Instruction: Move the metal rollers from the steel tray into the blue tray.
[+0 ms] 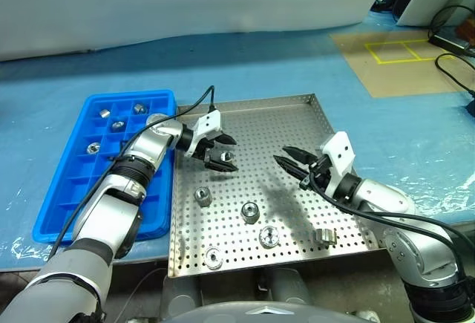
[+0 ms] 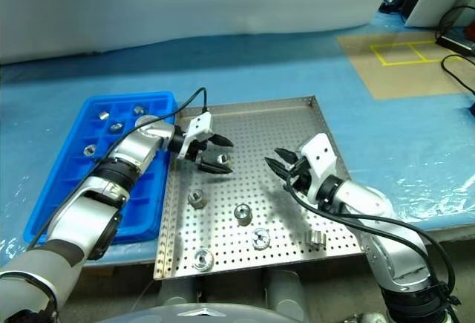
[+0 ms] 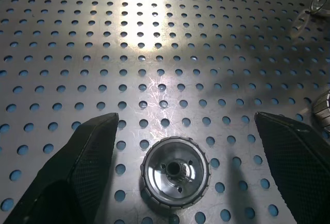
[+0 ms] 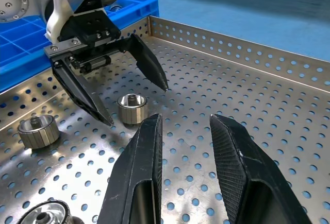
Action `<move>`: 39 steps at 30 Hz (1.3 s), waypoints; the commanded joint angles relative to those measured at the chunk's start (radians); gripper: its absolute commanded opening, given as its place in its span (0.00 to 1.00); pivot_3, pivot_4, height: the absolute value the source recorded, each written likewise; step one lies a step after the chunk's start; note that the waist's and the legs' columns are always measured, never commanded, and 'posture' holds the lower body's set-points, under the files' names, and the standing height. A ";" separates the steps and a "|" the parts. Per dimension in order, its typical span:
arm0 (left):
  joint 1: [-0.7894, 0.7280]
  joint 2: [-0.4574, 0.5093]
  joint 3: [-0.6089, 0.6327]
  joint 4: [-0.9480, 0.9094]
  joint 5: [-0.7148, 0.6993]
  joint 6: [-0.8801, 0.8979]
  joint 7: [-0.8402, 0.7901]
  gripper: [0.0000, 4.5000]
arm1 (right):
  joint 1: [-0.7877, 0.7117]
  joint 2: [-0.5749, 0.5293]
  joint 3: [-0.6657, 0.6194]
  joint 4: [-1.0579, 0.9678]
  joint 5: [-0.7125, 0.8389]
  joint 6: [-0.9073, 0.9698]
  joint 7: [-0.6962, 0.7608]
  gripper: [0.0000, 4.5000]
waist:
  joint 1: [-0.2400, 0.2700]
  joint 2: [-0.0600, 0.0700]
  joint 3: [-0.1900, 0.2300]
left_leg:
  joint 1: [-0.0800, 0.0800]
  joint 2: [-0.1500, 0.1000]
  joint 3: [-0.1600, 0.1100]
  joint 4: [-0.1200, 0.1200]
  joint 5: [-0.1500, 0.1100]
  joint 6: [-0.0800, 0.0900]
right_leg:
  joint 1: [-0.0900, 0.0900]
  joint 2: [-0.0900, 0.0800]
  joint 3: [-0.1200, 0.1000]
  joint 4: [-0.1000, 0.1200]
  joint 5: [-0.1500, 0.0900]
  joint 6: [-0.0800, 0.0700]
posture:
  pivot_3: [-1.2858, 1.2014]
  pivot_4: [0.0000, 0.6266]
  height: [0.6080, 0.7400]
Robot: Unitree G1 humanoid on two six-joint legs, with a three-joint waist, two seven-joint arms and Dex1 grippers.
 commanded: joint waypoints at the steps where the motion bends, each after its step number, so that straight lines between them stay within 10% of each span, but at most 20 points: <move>1: -0.015 -0.009 0.000 0.009 0.025 -0.022 0.011 1.00 | 0.000 -0.013 -0.030 -0.045 -0.001 -0.012 -0.001 0.32 | 0.000 0.000 0.000 | 0.000 0.000 0.000 0.000 0.000 0.000 | 0.000 0.000 0.000 0.000 0.000 0.000 | 0.38 0.24 1.00; 10: -0.013 -0.024 -0.007 0.054 0.085 -0.026 0.026 1.00 | 0.002 -0.026 -0.049 -0.039 -0.009 -0.014 -0.002 0.32 | 0.000 0.000 0.000 | 0.000 0.000 0.000 0.000 0.000 0.000 | 0.000 0.000 0.000 -0.001 0.000 0.000 | 0.38 0.24 1.00; 23: 0.002 -0.024 0.016 0.065 0.103 -0.093 0.101 0.49 | -0.009 -0.033 -0.046 -0.027 -0.017 -0.023 0.003 0.32 | 0.000 0.000 0.000 | 0.000 0.000 0.000 -0.001 0.000 0.000 | 0.000 0.000 0.000 -0.001 0.000 0.000 | 0.39 0.24 1.00; 39: 0.194 0.123 0.177 -0.542 -0.091 0.108 0.132 0.49 | -0.069 -0.033 -0.008 0.047 -0.045 -0.062 0.056 0.32 | -0.001 0.000 0.000 | 0.000 0.001 0.000 -0.002 0.000 0.000 | -0.003 0.000 -0.001 -0.002 0.000 0.000 | 0.42 0.24 1.00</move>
